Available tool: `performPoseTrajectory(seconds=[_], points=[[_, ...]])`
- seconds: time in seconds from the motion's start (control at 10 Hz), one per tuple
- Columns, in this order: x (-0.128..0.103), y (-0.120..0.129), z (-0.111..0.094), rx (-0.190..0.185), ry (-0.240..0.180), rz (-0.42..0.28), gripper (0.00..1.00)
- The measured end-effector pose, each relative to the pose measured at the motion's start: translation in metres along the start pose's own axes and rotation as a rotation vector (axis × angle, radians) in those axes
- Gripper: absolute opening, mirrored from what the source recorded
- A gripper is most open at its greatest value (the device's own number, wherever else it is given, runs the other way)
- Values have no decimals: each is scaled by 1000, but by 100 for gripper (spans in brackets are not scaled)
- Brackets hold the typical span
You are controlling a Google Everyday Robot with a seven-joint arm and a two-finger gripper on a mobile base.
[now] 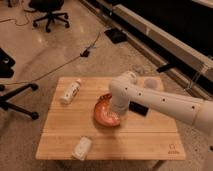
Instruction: Push the ceramic bowl across the table
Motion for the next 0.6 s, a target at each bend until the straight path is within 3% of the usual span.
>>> performPoseTrajectory(seconds=[0.4, 0.6], points=[[-7, -23, 14, 5, -29, -39, 65], [-5, -21, 13, 5, -29, -36, 65]])
